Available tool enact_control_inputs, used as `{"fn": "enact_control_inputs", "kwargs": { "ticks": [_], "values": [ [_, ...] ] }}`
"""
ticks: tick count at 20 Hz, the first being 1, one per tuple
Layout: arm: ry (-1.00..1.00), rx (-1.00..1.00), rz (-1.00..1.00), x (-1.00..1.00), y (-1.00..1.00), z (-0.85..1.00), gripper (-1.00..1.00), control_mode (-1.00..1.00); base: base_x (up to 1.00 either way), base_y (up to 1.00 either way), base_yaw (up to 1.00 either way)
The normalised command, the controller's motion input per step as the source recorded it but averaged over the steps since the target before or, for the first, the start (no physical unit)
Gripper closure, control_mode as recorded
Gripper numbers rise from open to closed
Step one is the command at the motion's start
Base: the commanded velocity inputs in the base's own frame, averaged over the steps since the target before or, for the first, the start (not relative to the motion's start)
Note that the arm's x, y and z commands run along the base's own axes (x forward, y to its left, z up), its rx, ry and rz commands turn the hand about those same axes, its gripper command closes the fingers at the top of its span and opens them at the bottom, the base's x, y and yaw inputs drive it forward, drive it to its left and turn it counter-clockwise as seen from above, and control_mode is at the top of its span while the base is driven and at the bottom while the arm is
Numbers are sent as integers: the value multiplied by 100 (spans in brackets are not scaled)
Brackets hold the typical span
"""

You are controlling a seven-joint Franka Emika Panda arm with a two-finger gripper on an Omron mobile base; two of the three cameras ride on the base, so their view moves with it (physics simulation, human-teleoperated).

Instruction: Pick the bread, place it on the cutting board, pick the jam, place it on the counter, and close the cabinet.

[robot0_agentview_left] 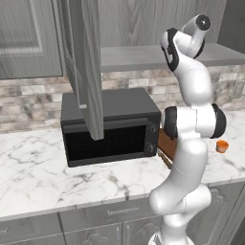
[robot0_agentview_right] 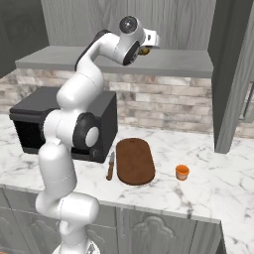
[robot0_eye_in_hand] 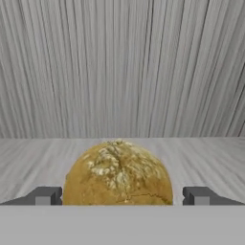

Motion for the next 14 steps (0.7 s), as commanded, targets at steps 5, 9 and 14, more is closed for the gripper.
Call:
{"fn": "enact_control_inputs", "kwargs": {
  "ticks": [5,9,14],
  "values": [
    [0,0,0,25,0,0,-100,-100,0,0,0],
    [0,0,0,19,0,-2,-100,-100,0,0,0],
    [2,0,0,2,0,-7,100,-100,0,0,0]
  ]
}}
